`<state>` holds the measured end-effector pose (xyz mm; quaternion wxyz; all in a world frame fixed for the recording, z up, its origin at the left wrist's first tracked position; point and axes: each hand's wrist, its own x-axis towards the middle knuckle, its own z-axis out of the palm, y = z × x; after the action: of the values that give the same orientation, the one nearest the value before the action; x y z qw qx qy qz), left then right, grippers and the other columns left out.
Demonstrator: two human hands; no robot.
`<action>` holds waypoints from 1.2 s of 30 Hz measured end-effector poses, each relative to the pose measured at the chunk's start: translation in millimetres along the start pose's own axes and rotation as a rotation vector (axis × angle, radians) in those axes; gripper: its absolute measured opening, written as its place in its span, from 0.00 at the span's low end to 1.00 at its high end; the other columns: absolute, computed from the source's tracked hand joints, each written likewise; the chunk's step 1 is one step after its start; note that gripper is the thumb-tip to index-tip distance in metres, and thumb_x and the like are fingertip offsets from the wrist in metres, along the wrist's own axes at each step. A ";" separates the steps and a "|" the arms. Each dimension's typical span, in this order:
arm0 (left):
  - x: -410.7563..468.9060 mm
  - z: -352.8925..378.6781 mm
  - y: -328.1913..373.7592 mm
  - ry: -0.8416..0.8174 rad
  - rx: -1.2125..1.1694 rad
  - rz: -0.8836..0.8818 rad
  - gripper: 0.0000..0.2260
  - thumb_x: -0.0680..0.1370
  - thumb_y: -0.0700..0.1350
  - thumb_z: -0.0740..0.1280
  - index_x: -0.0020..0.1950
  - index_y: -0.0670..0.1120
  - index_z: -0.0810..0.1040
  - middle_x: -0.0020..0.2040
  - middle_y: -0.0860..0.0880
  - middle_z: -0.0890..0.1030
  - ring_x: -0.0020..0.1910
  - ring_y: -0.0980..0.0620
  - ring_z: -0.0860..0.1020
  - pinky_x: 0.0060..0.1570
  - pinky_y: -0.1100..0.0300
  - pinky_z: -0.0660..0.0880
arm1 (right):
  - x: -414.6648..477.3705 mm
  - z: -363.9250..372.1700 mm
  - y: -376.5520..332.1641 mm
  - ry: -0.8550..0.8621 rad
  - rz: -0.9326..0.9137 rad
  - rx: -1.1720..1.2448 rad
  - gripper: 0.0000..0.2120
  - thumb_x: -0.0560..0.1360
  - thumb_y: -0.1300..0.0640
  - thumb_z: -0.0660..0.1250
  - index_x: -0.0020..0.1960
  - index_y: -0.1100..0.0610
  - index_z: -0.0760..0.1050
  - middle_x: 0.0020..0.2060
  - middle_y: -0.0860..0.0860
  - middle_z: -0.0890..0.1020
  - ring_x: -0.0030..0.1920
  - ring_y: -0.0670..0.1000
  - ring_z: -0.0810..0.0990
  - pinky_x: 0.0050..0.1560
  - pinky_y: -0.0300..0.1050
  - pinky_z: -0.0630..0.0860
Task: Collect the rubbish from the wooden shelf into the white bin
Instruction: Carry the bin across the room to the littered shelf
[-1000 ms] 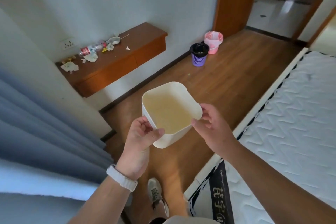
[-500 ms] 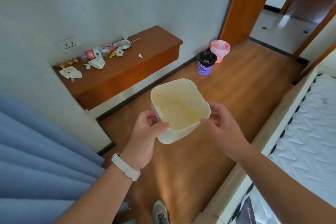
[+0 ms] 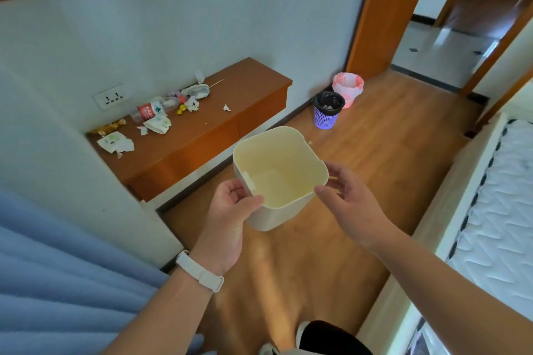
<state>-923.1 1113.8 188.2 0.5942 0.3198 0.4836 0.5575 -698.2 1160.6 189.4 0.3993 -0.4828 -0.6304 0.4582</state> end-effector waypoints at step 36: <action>328.2 215.3 -3.8 0.063 0.174 -0.065 0.32 0.58 0.46 0.76 0.60 0.43 0.73 0.45 0.51 0.86 0.46 0.53 0.85 0.41 0.63 0.80 | 296.4 -225.2 101.5 -0.023 0.067 0.187 0.16 0.71 0.51 0.69 0.57 0.38 0.73 0.53 0.35 0.81 0.53 0.40 0.80 0.48 0.34 0.77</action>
<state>-750.6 1466.4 183.7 0.5662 0.3368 0.5589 0.5036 -524.1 1504.4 168.5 0.4197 -0.4591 -0.5729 0.5338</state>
